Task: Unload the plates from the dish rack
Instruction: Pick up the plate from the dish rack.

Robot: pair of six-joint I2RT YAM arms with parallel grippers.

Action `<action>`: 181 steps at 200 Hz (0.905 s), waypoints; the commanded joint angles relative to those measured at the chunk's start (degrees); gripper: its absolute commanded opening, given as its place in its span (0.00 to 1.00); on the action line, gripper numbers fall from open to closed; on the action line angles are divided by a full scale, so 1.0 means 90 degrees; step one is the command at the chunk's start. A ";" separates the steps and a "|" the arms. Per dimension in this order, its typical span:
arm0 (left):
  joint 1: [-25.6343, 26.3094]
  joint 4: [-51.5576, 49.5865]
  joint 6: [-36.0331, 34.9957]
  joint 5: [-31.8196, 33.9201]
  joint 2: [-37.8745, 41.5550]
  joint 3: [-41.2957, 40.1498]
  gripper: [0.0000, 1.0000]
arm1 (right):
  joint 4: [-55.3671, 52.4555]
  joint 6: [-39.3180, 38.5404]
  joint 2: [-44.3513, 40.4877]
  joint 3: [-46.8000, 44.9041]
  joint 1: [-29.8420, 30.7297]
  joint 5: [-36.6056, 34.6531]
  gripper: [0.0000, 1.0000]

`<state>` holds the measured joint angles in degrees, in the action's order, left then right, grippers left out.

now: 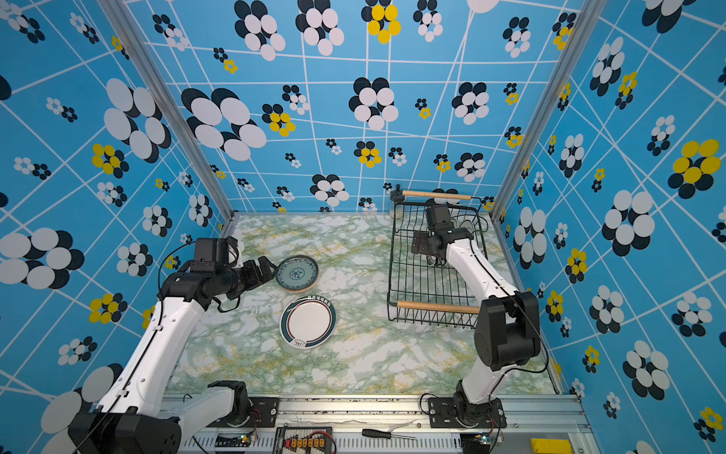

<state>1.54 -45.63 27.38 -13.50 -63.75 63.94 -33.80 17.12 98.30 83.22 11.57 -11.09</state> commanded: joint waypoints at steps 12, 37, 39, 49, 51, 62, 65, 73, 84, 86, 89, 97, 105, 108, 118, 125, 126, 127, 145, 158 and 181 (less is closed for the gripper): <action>-0.0042 -0.0198 0.0095 0.0074 0.0292 0.0196 0.99 | 0.0080 0.0061 0.0449 0.0547 -0.0050 0.0197 0.99; -0.0037 -0.0175 0.0213 0.0153 0.0364 0.0122 0.99 | 0.0058 0.0048 0.0750 0.0842 -0.0065 0.0164 0.99; -0.0043 -0.0170 0.0231 0.0157 0.0364 0.0115 0.99 | 0.0055 0.0043 0.0763 0.0863 -0.0065 0.0160 0.99; -0.0042 -0.0174 0.0281 0.0202 0.0367 0.0101 0.99 | 0.0019 0.0031 0.0871 0.0881 -0.0075 0.0148 0.99; -0.0044 -0.0170 0.0294 0.0221 0.0365 0.0092 0.99 | 0.0017 0.0031 0.0873 0.0880 -0.0075 0.0144 0.99; -0.0039 -0.0120 0.0362 0.0238 0.0400 0.0041 0.99 | -0.0030 0.0021 0.0960 0.1176 -0.0080 0.0133 0.99; -0.0035 -0.0099 0.0367 0.0231 0.0410 0.0025 0.99 | -0.0030 0.0019 0.0974 0.1189 -0.0081 0.0137 0.99; -0.0042 -0.0052 0.0380 0.0195 0.0422 0.0005 0.99 | -0.0024 -0.0006 0.1017 0.1234 -0.0090 0.0119 0.98; -0.0044 -0.0043 0.0434 0.0198 0.0423 0.0004 0.99 | -0.0069 -0.0035 0.1100 0.1311 -0.0085 0.0024 0.98; -0.0042 -0.0034 0.0430 0.0181 0.0423 0.0004 0.99 | -0.0074 -0.0042 0.1114 0.1322 -0.0092 0.0005 0.97; -0.0043 -0.0017 0.0411 0.0131 0.0414 0.0005 0.99 | -0.0075 -0.0047 0.1140 0.1342 -0.0094 -0.0018 0.97; -0.0044 0.0018 0.0366 -0.0035 0.0399 0.0004 0.99 | -0.0086 -0.0065 0.1190 0.1385 -0.0109 -0.0070 0.96; -0.0039 0.0033 0.0313 -0.0182 0.0370 0.0016 0.99 | -0.0076 -0.0063 0.1234 0.1412 -0.0118 -0.0109 0.96; -0.0044 0.0042 0.0298 -0.0238 0.0358 0.0029 0.99 | -0.0074 -0.0061 0.1258 0.1431 -0.0126 -0.0134 0.95; -0.0038 0.0083 0.0233 -0.0456 0.0318 0.0052 0.99 | -0.0074 -0.0059 0.1347 0.1482 -0.0143 -0.0188 0.93; -0.0037 0.0099 0.0214 -0.0518 0.0307 0.0063 0.99 | -0.0094 -0.0071 0.1412 0.1540 -0.0153 -0.0191 0.92; -0.0041 0.0099 0.0207 -0.0520 0.0306 0.0063 0.99 | -0.0098 -0.0074 0.1421 0.1542 -0.0153 -0.0192 0.92; -0.0038 0.0104 0.0209 -0.0521 0.0306 0.0063 0.99 | -0.0101 -0.0071 0.1441 0.1558 -0.0153 -0.0205 0.92; -0.0042 0.0138 0.0147 -0.0601 0.0328 0.0062 0.99 | -0.0154 -0.0110 0.1622 0.1687 -0.0163 -0.0336 0.88; -0.0044 0.0169 0.0104 -0.0671 0.0343 0.0062 0.99 | -0.0165 -0.0165 0.1737 0.1766 -0.0156 -0.0468 0.83; -0.0039 0.0142 -0.0015 -0.0810 0.0313 0.0097 0.99 | -0.0132 -0.0247 0.1887 0.1833 -0.0170 -0.0650 0.72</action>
<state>1.54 -45.01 29.63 -18.00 -61.14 63.92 -34.00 15.68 113.49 97.78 10.24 -14.31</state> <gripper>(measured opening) 0.992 0.790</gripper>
